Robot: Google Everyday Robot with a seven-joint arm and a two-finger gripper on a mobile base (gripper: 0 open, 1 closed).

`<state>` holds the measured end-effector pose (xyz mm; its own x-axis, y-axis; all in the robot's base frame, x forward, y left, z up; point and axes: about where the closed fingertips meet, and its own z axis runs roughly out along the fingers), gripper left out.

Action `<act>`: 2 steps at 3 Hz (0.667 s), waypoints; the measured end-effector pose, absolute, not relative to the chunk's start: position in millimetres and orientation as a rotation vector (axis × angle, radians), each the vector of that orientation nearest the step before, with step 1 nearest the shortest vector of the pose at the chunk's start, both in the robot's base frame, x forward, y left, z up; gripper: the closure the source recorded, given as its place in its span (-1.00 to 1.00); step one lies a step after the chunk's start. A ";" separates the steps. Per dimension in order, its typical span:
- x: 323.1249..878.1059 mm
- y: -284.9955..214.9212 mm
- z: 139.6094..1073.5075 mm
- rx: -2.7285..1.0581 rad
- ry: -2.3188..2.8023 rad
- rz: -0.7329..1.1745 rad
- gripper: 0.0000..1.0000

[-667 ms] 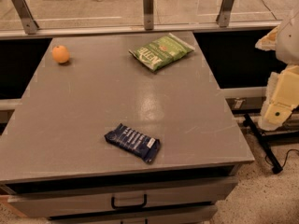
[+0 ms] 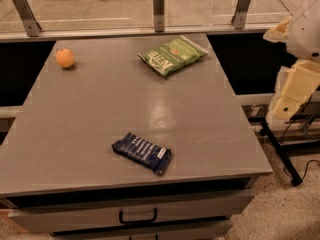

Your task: Pick green jalapeno chip bag

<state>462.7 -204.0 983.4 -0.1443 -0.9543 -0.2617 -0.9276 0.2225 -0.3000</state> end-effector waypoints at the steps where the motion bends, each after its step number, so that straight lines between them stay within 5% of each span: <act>1: 529.4 -179.9 988.3 -1.755 1.930 -0.084 -1.00; 2: 601.4 -153.0 989.6 -1.727 1.819 -0.043 -1.00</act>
Offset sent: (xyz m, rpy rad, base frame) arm 0.2371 0.0861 0.0136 0.2601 -0.2604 0.2058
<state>601.4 -153.0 989.6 0.0499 -0.9118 -0.4075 -0.8915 0.1432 -0.4297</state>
